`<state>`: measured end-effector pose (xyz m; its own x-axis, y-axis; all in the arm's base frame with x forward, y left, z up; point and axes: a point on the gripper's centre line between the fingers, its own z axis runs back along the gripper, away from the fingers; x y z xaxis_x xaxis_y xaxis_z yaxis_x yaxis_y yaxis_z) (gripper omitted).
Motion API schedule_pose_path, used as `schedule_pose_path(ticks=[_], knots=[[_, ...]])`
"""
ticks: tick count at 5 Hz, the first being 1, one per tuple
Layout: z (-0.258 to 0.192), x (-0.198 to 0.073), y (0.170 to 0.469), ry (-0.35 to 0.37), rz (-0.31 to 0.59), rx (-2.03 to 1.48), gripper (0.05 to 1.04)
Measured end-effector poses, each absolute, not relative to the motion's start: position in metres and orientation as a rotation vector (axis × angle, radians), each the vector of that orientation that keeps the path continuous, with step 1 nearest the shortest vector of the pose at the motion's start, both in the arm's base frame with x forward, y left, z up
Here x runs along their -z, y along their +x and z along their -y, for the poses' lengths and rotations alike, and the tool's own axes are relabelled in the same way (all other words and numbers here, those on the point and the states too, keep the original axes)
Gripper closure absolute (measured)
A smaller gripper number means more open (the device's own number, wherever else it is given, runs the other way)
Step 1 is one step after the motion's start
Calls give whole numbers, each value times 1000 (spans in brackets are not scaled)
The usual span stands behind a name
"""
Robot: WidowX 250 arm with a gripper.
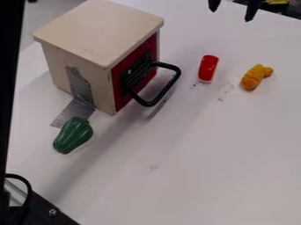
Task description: Move the green pepper to the middle of the table in front of the drawer
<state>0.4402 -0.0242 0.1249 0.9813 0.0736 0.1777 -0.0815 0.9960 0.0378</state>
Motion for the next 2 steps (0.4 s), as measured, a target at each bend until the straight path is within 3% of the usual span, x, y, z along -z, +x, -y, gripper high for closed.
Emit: schedule_pose_path(ticks=[1, 2], knots=[[24, -106, 438, 49, 131, -77, 83], [24, -91, 408, 43, 72, -66, 83]])
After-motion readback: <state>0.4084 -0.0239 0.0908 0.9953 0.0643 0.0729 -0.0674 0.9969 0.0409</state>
